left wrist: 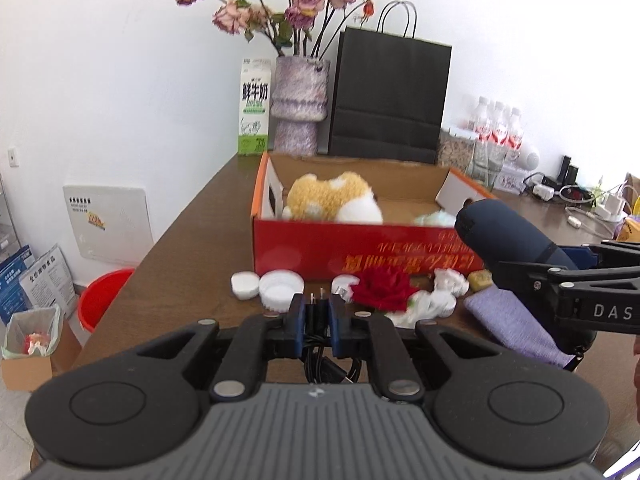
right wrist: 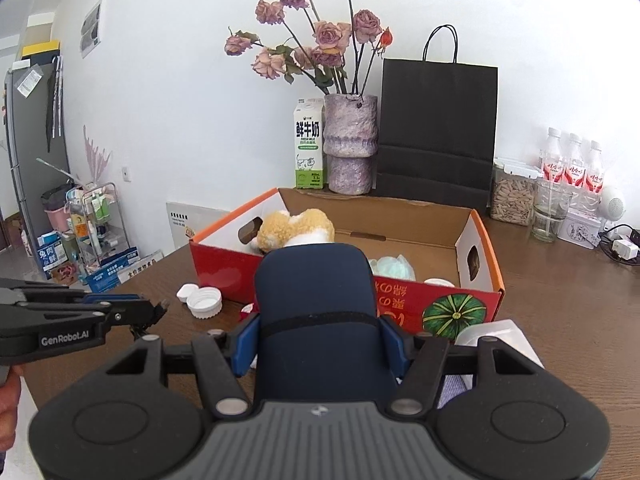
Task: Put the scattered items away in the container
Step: 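Carry the USB cable with the left tool while the right tool carries the pouch to the box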
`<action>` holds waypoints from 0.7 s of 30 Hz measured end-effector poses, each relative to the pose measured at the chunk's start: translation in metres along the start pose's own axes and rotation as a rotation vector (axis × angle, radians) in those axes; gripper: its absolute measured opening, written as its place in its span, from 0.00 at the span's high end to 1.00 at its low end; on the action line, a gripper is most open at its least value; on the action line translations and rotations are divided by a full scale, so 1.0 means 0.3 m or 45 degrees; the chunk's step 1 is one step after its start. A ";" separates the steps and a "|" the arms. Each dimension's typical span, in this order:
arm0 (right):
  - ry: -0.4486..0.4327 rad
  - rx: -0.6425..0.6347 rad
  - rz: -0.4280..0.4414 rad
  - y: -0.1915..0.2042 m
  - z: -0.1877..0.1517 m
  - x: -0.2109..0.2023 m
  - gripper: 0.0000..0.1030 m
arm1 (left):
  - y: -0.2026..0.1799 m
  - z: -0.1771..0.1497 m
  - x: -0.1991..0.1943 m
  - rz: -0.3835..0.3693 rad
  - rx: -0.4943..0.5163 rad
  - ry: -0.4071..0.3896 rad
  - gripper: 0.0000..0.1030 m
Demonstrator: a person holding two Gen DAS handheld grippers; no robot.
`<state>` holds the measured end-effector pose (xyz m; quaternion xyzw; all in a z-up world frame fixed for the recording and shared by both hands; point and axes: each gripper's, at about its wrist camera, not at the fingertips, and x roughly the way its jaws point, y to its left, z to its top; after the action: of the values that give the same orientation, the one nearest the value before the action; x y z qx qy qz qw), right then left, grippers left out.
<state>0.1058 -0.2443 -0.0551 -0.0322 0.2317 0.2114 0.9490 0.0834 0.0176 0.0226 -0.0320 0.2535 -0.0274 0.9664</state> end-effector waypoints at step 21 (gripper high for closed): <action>-0.178 0.191 -0.192 -0.249 0.272 0.302 0.41 | -0.209 0.363 0.347 -0.131 -0.105 -0.154 0.88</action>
<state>0.2445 -0.2643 -0.0261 0.0365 0.1770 0.1231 0.9758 0.2252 -0.0470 0.0713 -0.0865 0.1936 -0.0645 0.9751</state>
